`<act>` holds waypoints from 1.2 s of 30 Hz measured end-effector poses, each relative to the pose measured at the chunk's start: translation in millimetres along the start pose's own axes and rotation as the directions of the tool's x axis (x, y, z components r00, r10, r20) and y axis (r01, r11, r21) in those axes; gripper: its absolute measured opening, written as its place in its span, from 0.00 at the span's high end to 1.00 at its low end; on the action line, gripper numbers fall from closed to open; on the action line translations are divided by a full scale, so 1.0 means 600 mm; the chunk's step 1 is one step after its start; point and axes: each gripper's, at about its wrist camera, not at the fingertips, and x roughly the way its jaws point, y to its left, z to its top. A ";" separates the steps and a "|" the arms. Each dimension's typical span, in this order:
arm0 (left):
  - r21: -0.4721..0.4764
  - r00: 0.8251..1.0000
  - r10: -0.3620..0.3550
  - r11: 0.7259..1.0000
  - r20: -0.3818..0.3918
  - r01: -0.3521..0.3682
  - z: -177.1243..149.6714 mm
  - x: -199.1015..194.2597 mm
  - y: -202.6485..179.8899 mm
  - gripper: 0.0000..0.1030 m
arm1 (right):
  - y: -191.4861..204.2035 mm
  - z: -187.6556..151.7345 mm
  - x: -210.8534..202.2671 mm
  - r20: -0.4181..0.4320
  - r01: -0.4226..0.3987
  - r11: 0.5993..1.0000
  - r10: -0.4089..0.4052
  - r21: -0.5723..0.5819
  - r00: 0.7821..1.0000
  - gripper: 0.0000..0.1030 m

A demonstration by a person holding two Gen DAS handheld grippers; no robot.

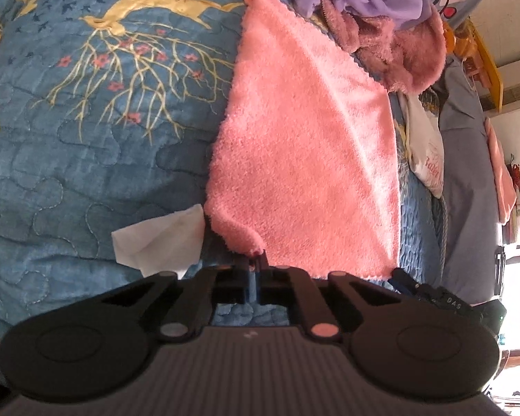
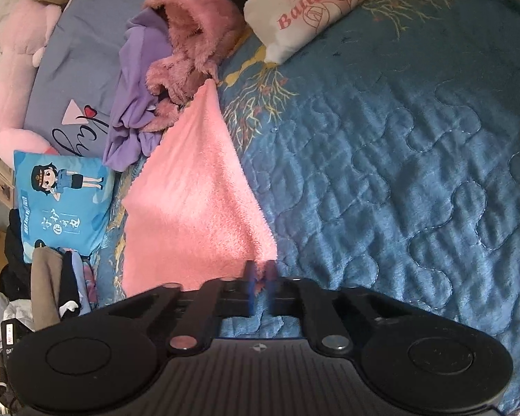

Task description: Fold towel

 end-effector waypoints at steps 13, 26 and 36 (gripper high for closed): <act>0.059 0.987 -0.039 0.998 0.157 0.030 0.007 -0.045 -0.027 0.98 | 0.077 0.042 -0.026 0.095 -0.068 0.996 0.073 -0.061 0.993 0.98; 0.075 0.975 -0.003 0.997 0.222 -0.014 0.155 -0.034 -0.071 0.98 | 0.149 0.205 0.066 0.128 -0.121 0.992 0.116 0.027 0.985 0.98; 0.070 0.967 0.079 0.993 0.243 -0.098 0.337 0.023 -0.117 0.98 | 0.170 0.299 0.162 0.138 -0.031 0.998 0.024 0.050 0.990 0.98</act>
